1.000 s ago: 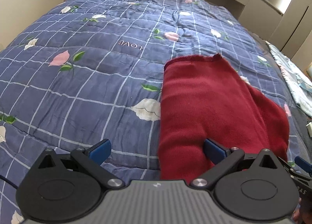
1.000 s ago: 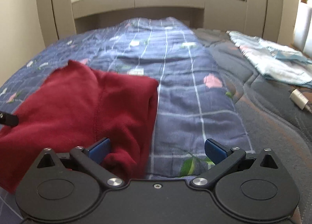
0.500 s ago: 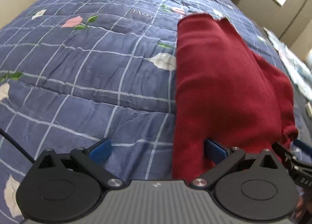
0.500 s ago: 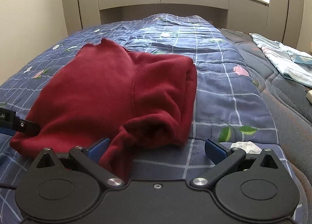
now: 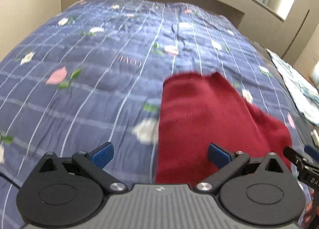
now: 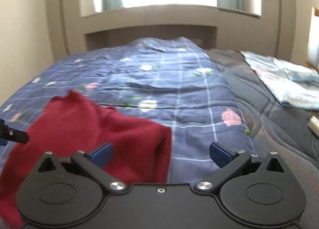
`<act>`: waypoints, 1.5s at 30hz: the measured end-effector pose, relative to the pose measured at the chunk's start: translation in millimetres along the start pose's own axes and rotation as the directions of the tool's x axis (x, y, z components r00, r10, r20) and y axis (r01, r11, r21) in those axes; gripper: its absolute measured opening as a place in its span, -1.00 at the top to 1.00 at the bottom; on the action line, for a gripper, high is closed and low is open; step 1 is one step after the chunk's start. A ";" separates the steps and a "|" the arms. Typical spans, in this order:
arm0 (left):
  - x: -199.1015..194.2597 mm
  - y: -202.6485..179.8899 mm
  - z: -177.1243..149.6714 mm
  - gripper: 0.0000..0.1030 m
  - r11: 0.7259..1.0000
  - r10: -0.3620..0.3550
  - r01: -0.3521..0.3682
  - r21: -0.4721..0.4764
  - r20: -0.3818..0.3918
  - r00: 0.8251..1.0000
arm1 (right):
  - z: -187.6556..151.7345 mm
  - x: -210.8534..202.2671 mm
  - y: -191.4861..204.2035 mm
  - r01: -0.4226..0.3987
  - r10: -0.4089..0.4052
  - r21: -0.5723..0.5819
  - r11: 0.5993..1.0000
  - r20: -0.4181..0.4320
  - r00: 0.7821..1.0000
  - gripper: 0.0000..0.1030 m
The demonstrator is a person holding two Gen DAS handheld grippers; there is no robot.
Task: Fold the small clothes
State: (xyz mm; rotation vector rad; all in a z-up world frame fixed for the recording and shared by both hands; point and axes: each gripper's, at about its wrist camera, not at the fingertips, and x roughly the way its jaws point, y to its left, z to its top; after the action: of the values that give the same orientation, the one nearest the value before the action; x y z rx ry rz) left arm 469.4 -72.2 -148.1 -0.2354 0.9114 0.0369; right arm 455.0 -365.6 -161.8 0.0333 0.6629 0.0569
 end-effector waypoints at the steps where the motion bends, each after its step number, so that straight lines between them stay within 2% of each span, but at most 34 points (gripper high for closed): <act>1: 7.9 -2.4 3.9 -0.99 1.000 0.016 -0.016 -0.001 -0.002 1.000 | -1.1 7.1 -2.1 0.006 -0.006 0.014 1.000 -0.017 1.000 -0.99; 4: 30.5 -8.4 12.8 -1.00 0.999 0.032 -0.032 -0.002 -0.046 0.998 | -9.1 22.3 -7.0 0.006 -0.003 0.037 0.999 -0.074 0.997 -0.99; 9: 39.9 -16.6 10.8 -1.00 0.999 0.038 -0.036 0.040 -0.048 0.998 | -22.3 22.3 -9.5 -0.013 0.016 0.051 0.999 -0.057 0.998 -0.99; 13: 44.0 -14.0 10.5 -1.00 0.999 0.021 -0.019 0.035 -0.054 0.998 | -23.1 23.9 -8.1 -0.009 0.011 0.047 0.999 -0.054 0.998 -0.99; 17: 44.5 -11.0 11.7 -1.00 1.000 0.010 -0.009 0.019 -0.068 0.998 | -21.2 23.8 -8.4 -0.006 0.009 0.054 0.999 -0.061 0.998 -0.99; 24: 39.9 -14.7 12.9 -1.00 0.999 0.031 -0.029 0.034 -0.079 0.996 | -20.2 19.8 -9.2 0.007 0.001 0.091 0.996 -0.089 0.996 -0.99; 37: 20.0 -10.8 2.7 -0.99 0.999 0.029 -0.025 0.045 -0.095 0.995 | -29.0 -4.2 -18.5 -0.009 0.028 0.151 0.989 -0.124 0.992 -0.99; 39: 17.7 -11.1 2.3 -0.99 0.998 0.032 -0.027 0.048 -0.096 0.995 | -26.9 -9.4 -20.9 -0.046 0.066 0.176 0.983 -0.112 0.992 -0.99; 41: 16.7 -10.2 2.6 -0.99 0.999 0.031 -0.026 0.045 -0.102 0.994 | -25.1 -13.9 -22.9 -0.125 0.143 0.192 0.973 -0.084 0.986 -0.99; 45: 16.6 -6.1 2.9 -0.99 1.000 0.017 -0.015 0.019 -0.117 0.993 | -20.7 -11.3 -16.5 -0.168 0.188 0.172 0.971 -0.103 0.977 -0.99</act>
State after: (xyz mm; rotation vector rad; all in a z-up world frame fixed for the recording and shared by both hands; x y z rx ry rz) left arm 482.6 -78.6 -158.3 -0.2146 1.0300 0.0299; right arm 434.1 -382.5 -172.0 0.2483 0.7817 0.1793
